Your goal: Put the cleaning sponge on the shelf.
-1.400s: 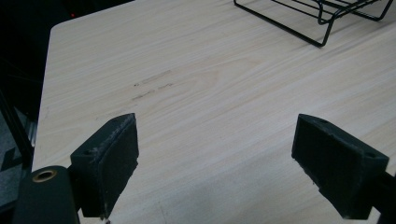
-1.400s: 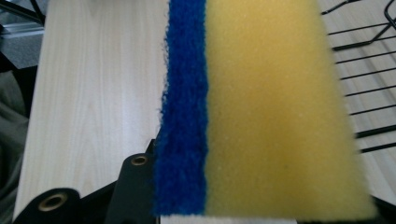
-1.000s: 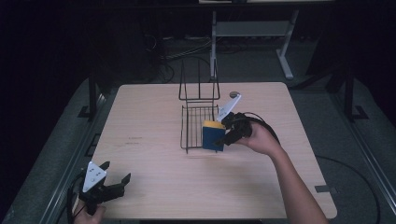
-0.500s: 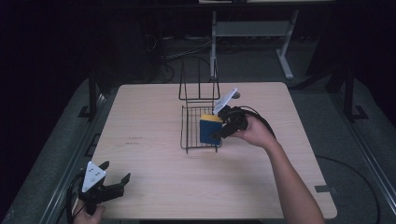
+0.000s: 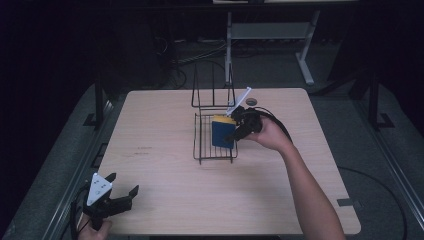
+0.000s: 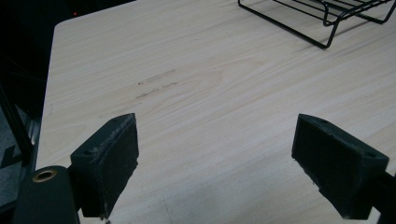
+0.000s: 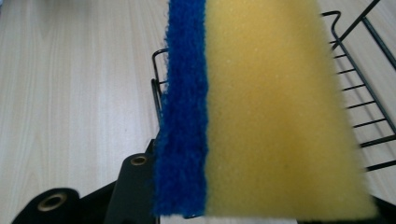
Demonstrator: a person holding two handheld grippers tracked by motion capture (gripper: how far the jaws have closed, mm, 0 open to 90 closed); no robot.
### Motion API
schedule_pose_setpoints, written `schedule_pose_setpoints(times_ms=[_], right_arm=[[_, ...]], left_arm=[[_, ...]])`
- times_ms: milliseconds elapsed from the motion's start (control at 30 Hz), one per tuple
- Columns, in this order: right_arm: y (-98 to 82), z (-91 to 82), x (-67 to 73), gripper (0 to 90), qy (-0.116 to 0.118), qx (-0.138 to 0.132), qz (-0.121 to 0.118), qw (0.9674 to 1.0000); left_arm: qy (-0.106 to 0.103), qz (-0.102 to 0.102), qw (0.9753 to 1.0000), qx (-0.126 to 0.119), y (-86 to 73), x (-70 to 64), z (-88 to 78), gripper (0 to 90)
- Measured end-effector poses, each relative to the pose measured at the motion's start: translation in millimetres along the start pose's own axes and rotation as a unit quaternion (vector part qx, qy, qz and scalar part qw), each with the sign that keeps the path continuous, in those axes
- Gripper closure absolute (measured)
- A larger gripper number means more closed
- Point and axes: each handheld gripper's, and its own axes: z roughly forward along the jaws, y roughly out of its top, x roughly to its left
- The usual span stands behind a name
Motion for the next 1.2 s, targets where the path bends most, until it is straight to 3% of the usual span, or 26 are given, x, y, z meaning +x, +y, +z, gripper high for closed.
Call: schedule_pose_setpoints(times_ms=[400, 667, 1033, 1133, 1200], right_arm=[[-8.4, 6.2, -21.3, 56.1, -0.001, -0.006, 0.037, 0.9993], [-1.2, 10.7, -29.5, 55.8, 0.000, 0.005, 0.027, 0.9996], [-2.7, 19.3, -34.8, 55.8, 0.008, -0.001, 0.039, 0.9992], [-4.0, 21.0, -37.3, 55.8, 0.007, -0.003, 0.043, 0.9990], [-4.2, 23.8, -37.1, 55.6, -0.006, 0.005, 0.038, 0.9992]], left_arm=[[-0.002, 0.002, 1.0000, -0.001, 0.2, -1.3, 0.3, 14.1], [-0.002, 0.002, 1.0000, 0.000, 0.1, -1.5, 0.7, 14.1], [-0.003, 0.001, 1.0000, 0.001, -0.4, -1.1, 0.8, 14.1], [-0.002, 0.001, 1.0000, 0.000, -0.4, -0.7, 0.4, 14.1], [-0.001, 0.001, 1.0000, 0.000, -0.6, -0.3, 0.6, 14.1]])
